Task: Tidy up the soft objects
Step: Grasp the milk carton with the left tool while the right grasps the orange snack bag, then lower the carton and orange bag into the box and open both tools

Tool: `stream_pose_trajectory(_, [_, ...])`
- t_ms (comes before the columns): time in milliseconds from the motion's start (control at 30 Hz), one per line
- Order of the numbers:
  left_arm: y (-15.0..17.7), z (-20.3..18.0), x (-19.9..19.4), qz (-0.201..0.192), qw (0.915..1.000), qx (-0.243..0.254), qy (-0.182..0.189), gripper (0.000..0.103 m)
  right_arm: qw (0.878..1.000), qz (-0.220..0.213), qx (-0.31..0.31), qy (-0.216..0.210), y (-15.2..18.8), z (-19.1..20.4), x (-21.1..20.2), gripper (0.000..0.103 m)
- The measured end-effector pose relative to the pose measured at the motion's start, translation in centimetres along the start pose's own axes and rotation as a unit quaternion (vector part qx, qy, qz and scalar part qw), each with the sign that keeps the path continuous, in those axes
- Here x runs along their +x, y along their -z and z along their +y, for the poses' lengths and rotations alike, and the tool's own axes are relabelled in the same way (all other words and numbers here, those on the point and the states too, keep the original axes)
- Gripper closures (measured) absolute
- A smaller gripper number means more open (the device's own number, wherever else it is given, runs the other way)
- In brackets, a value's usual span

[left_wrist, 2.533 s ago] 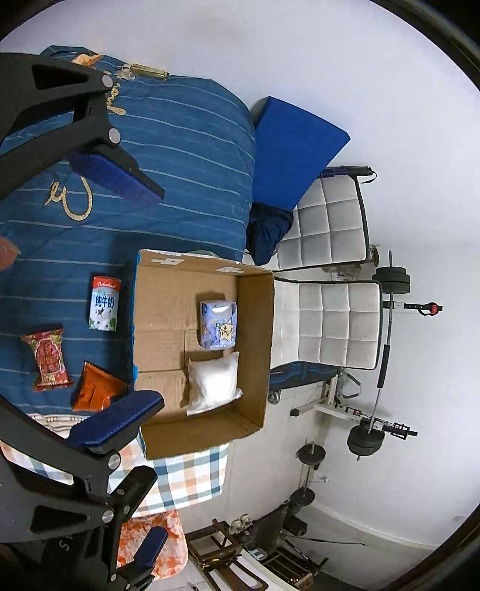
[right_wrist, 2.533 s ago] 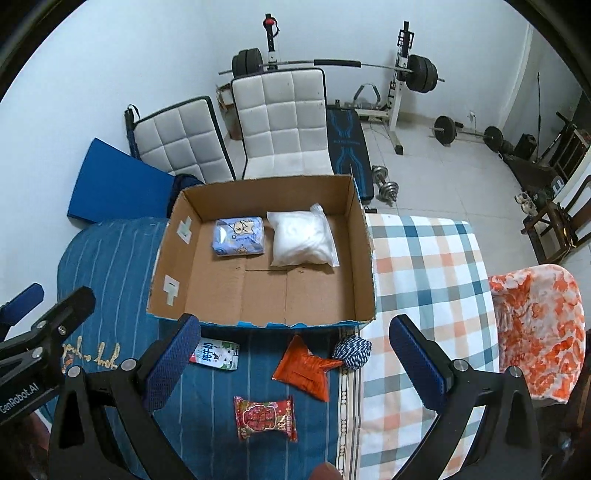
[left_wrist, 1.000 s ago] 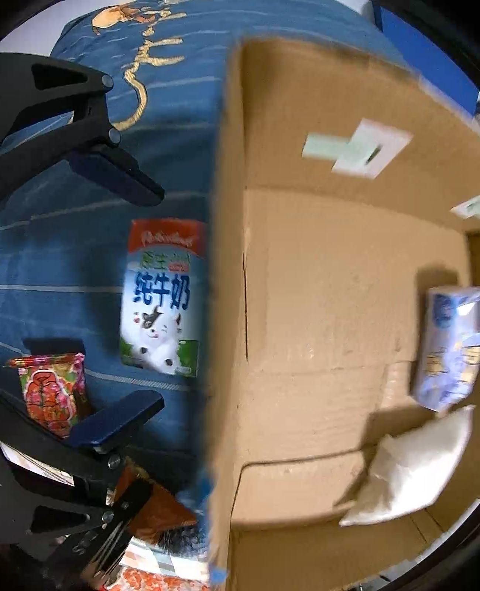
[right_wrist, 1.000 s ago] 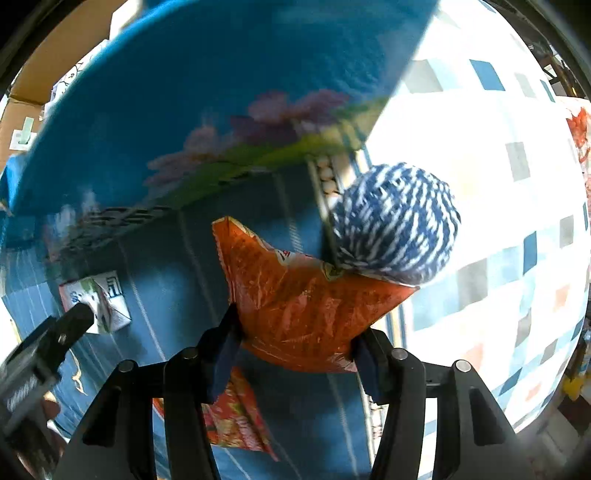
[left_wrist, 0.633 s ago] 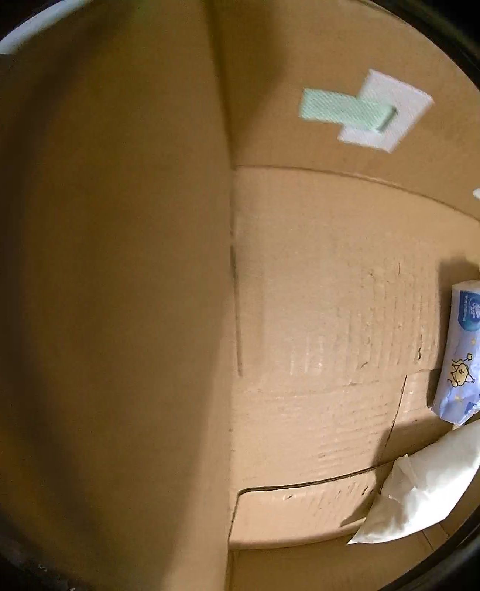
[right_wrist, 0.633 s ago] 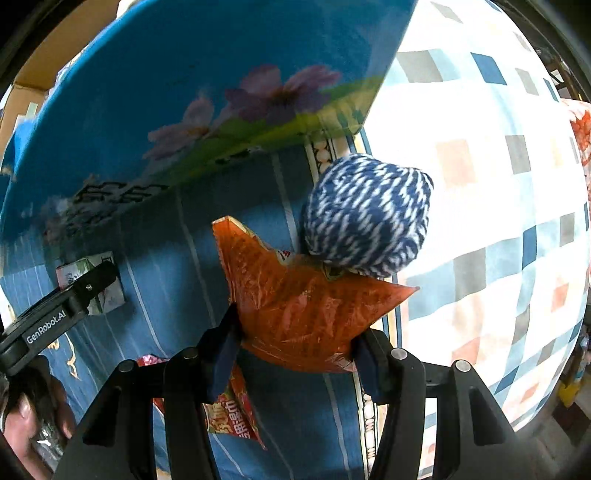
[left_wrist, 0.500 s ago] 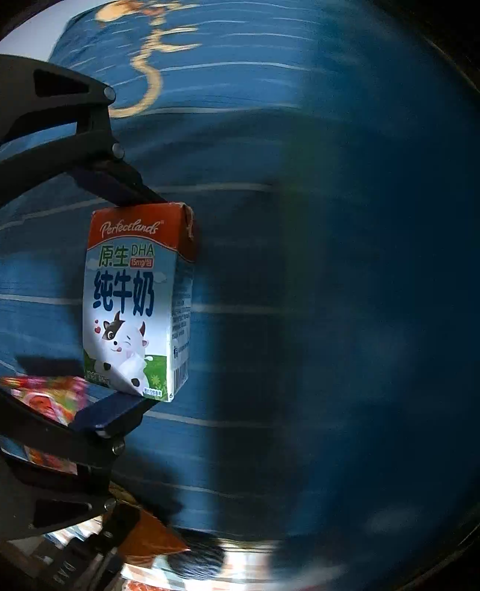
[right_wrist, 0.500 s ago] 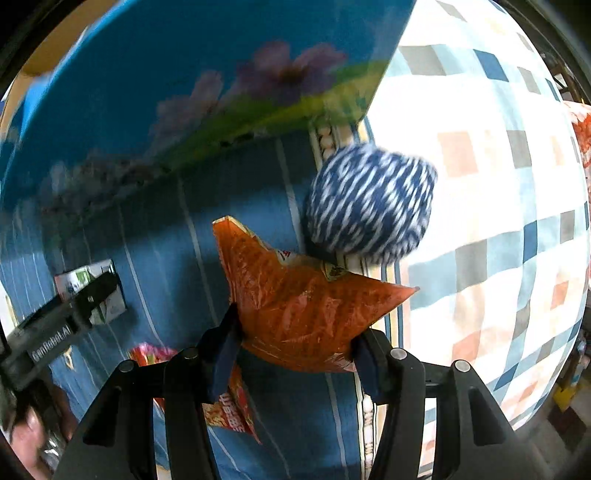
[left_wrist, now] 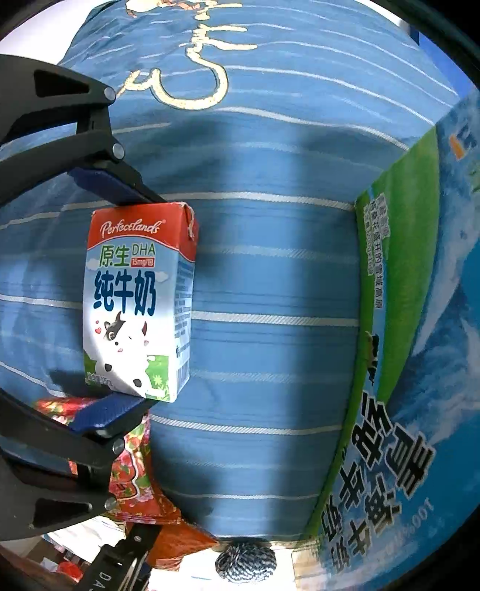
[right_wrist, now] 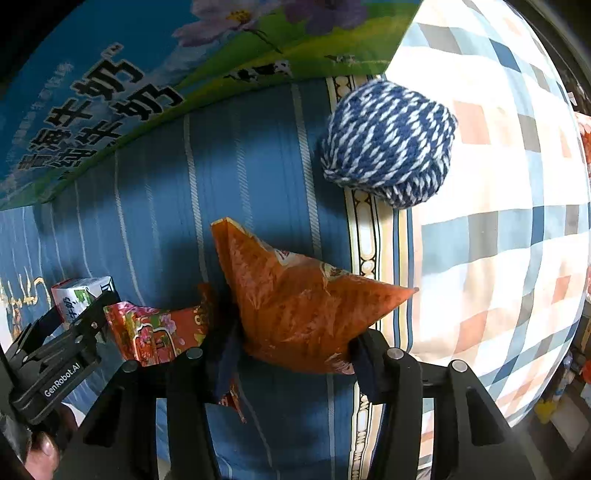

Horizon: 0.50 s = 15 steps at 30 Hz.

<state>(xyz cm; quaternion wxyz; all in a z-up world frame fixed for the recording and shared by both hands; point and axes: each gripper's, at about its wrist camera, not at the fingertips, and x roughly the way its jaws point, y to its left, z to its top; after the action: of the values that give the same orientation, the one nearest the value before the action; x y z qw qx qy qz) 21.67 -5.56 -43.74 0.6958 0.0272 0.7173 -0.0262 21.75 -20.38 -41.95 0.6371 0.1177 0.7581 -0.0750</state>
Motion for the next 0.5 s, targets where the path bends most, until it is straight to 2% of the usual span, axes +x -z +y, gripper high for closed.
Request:
stream_pose_trajectory(200, [0.9,-0.2,-4.2,-0.03,0.9995,0.003,0.005,0.014,1.0,-0.022,-0.014,-0.007,0.8,0.6,-2.8,0.049])
stream_pose_trajectory(500, [2.9,-1.0,-13.0,-0.091,0.9952,0.021,0.031,0.014,0.995,-0.069,-0.043,-0.053,2.8,0.8,-11.2,0.05])
